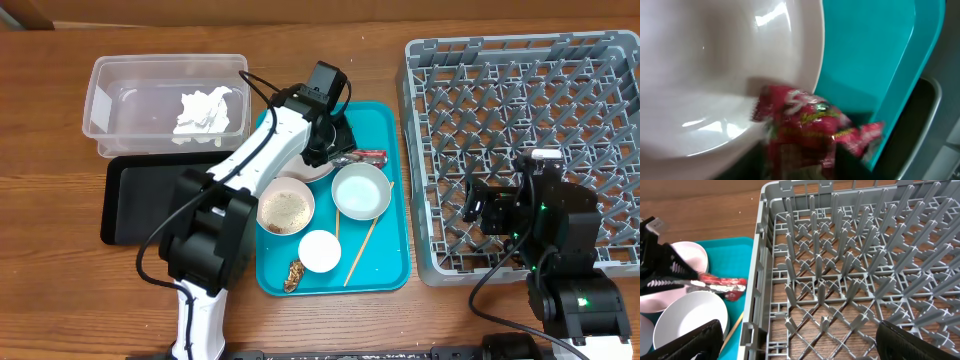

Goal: Sort waste into correct bins and load items into the dishwasher
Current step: 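Grasp the red candy wrapper on the plate with left gripper, then drop the candy wrapper into the clear bin with left gripper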

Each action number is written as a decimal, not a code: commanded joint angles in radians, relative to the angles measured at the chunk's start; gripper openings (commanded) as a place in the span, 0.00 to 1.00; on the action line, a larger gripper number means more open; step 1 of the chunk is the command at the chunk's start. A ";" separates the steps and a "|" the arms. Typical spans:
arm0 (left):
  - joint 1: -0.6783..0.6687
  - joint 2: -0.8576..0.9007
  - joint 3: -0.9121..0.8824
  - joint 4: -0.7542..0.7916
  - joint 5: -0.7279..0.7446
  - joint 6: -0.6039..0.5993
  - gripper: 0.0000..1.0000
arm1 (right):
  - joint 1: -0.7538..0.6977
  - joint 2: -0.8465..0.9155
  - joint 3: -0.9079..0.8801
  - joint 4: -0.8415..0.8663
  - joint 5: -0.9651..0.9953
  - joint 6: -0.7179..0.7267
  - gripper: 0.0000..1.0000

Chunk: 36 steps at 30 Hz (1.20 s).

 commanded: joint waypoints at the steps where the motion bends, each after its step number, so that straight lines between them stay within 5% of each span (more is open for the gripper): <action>1: -0.002 0.008 -0.003 0.013 -0.013 -0.007 0.08 | -0.002 -0.004 0.024 0.006 -0.008 -0.003 1.00; 14: 0.117 -0.127 0.096 0.020 -0.020 0.163 0.04 | -0.002 -0.004 0.024 0.005 -0.008 -0.003 1.00; 23: 0.261 -0.314 0.097 -0.040 -0.241 0.298 0.04 | -0.002 -0.004 0.024 0.006 -0.008 -0.003 1.00; 36: 0.447 -0.315 0.094 -0.093 -0.407 0.323 0.04 | -0.002 -0.004 0.024 0.005 -0.008 -0.003 1.00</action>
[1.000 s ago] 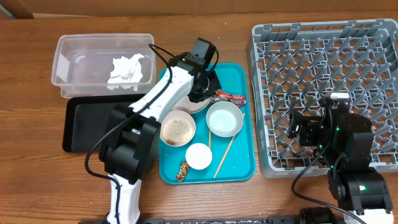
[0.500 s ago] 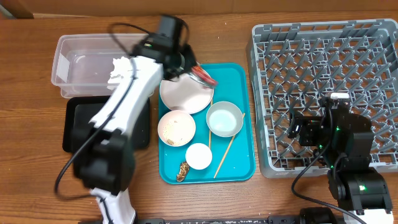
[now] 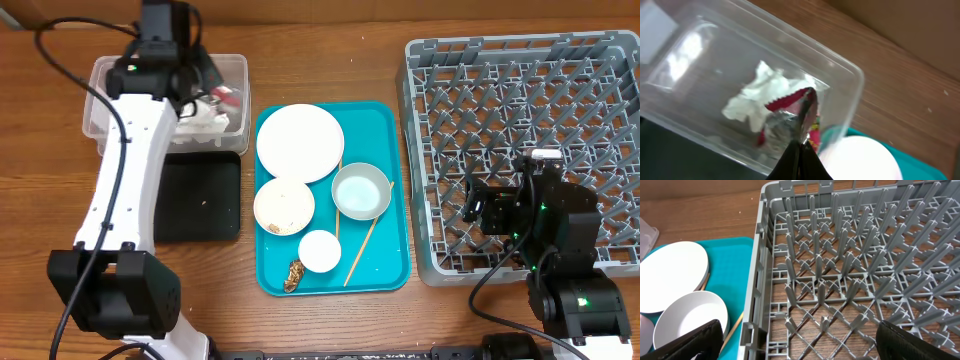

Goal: Sort waste into correct bins and load items into the dishwasher
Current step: 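Drop the candy wrapper into the clear bin with left gripper, then grasp the white paper cup on the teal tray with left gripper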

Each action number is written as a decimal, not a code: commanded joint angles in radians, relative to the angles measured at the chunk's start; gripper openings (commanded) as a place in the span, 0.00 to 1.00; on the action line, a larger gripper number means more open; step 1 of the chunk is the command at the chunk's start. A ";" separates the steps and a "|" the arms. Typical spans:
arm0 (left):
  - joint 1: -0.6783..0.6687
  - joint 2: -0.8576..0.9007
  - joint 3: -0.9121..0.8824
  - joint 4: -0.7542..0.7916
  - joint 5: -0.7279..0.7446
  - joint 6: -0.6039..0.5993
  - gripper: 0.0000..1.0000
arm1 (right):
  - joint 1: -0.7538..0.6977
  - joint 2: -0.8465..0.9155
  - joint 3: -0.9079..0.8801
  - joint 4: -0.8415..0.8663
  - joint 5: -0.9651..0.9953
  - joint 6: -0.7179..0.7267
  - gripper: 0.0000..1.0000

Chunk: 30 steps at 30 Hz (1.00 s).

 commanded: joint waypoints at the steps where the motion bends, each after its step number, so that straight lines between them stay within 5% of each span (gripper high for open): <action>1: 0.035 0.009 0.007 -0.003 -0.065 0.031 0.07 | -0.002 -0.004 0.024 0.005 -0.008 -0.003 1.00; 5: 0.045 0.009 0.007 -0.005 -0.065 0.045 0.20 | -0.002 -0.004 0.024 0.005 -0.008 -0.003 1.00; 9: 0.044 0.009 0.007 -0.020 -0.065 0.045 0.45 | -0.002 -0.004 0.024 0.005 -0.008 -0.003 1.00; 15: 0.041 0.009 0.007 -0.129 -0.002 0.045 0.46 | -0.002 -0.004 0.024 0.005 -0.008 -0.003 1.00; 21: 0.023 0.009 0.003 -0.291 0.180 0.120 0.61 | -0.002 -0.005 0.024 0.006 -0.007 -0.003 1.00; 30: -0.145 0.009 0.002 -0.558 0.198 0.289 0.79 | -0.002 -0.005 0.024 0.006 -0.004 -0.004 1.00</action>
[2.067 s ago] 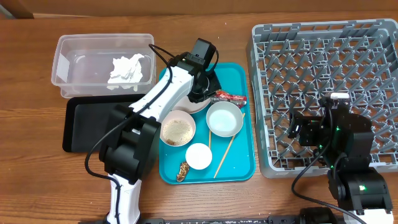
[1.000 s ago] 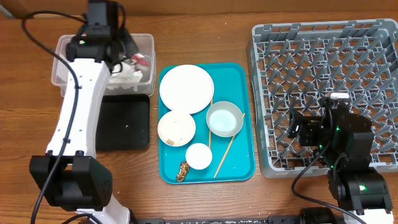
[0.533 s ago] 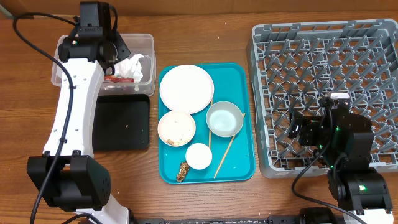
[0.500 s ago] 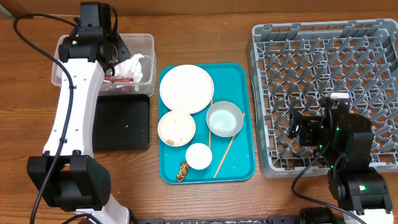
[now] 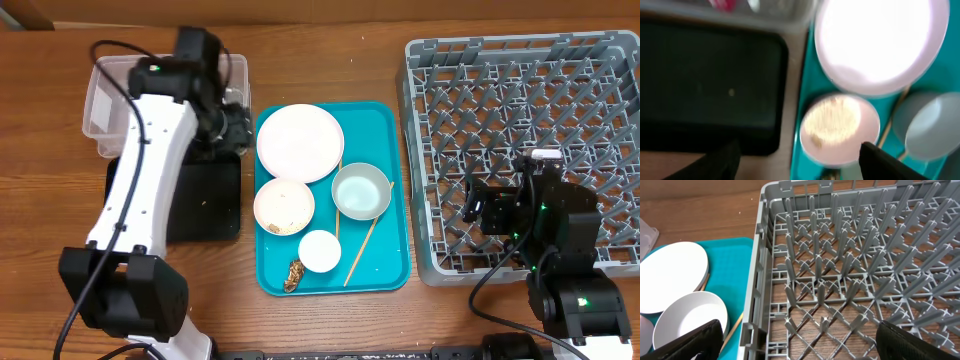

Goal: Sort waste into correct bins and load items into the dishwasher
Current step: 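Grasp the white paper cup on the teal tray with left gripper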

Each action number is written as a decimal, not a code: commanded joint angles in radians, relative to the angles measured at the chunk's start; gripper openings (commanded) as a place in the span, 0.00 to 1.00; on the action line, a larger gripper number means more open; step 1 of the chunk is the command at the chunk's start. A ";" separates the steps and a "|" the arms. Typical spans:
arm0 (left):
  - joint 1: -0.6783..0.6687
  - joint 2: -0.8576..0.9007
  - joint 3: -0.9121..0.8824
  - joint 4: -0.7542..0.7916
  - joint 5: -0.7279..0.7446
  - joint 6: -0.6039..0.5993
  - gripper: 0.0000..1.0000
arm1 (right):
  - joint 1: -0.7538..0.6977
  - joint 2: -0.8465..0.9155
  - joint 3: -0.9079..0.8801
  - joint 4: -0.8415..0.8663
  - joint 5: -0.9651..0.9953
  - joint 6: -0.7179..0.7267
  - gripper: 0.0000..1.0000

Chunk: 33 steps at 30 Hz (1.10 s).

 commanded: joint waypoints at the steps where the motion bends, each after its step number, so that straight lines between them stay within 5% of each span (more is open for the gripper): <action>1: -0.061 0.009 0.002 -0.100 0.028 0.080 0.79 | -0.002 -0.005 0.024 0.005 -0.005 -0.003 1.00; 10: -0.165 0.001 0.002 -0.329 -0.026 0.089 0.79 | -0.002 -0.005 0.024 0.005 -0.005 -0.003 1.00; 19: -0.278 -0.214 -0.095 -0.317 -0.092 0.033 0.79 | -0.002 -0.005 0.024 0.005 -0.005 -0.003 1.00; 24: -0.337 -0.405 -0.222 -0.170 -0.115 0.030 0.82 | -0.002 -0.005 0.024 0.005 -0.005 -0.003 1.00; 27: -0.349 -0.508 -0.333 -0.033 -0.114 0.030 0.99 | -0.002 -0.005 0.024 0.005 -0.005 -0.003 1.00; 33: -0.349 -0.543 -0.549 0.233 -0.056 0.081 0.99 | -0.002 -0.005 0.024 0.005 -0.005 -0.003 1.00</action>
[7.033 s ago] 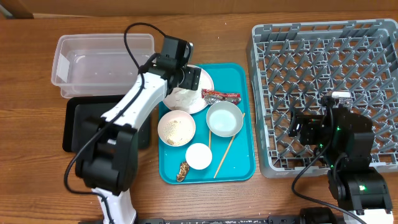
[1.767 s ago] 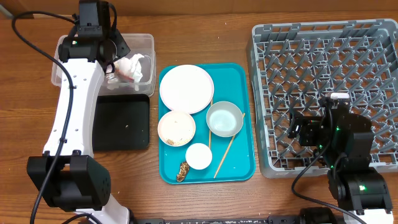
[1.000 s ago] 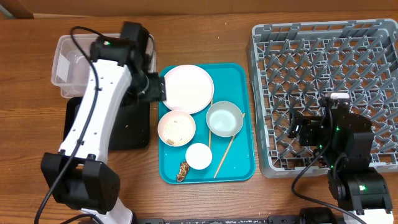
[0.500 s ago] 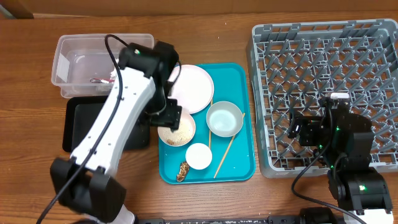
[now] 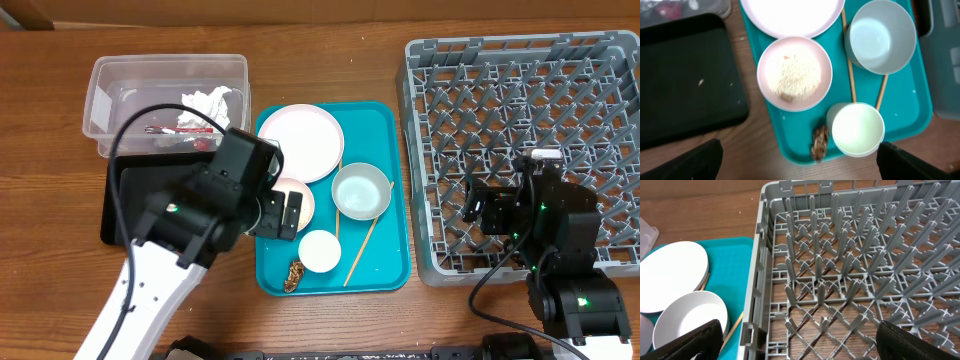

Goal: Sort waste into correct bins and load items into the dishwasher
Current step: 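Grasp the white paper cup on the teal tray with left gripper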

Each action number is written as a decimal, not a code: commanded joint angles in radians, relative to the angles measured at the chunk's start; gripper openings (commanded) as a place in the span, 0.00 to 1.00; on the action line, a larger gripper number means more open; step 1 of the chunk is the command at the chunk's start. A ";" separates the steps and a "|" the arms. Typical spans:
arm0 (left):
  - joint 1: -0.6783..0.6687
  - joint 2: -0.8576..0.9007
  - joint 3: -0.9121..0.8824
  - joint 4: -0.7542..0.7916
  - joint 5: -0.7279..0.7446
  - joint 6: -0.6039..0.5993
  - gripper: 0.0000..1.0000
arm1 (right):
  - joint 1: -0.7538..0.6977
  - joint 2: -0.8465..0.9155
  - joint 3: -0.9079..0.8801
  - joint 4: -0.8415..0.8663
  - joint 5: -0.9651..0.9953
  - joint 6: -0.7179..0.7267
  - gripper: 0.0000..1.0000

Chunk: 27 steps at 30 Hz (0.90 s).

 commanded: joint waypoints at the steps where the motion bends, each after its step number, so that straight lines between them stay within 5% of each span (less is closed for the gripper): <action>1: -0.003 0.038 -0.119 0.105 0.069 0.056 0.98 | -0.002 -0.005 0.024 0.006 -0.005 -0.001 1.00; 11: -0.022 0.282 -0.184 0.156 0.209 0.072 0.74 | -0.002 -0.004 0.024 0.005 -0.005 -0.001 1.00; 14: -0.029 0.335 -0.184 0.162 0.240 0.072 0.54 | -0.002 -0.004 0.024 0.005 -0.005 -0.001 1.00; 18: -0.029 0.386 -0.184 0.164 0.283 0.072 0.47 | -0.002 -0.004 0.024 0.005 -0.005 -0.001 1.00; 27: -0.028 0.418 -0.184 0.168 0.327 0.071 0.04 | -0.002 -0.004 0.024 0.005 -0.005 -0.001 1.00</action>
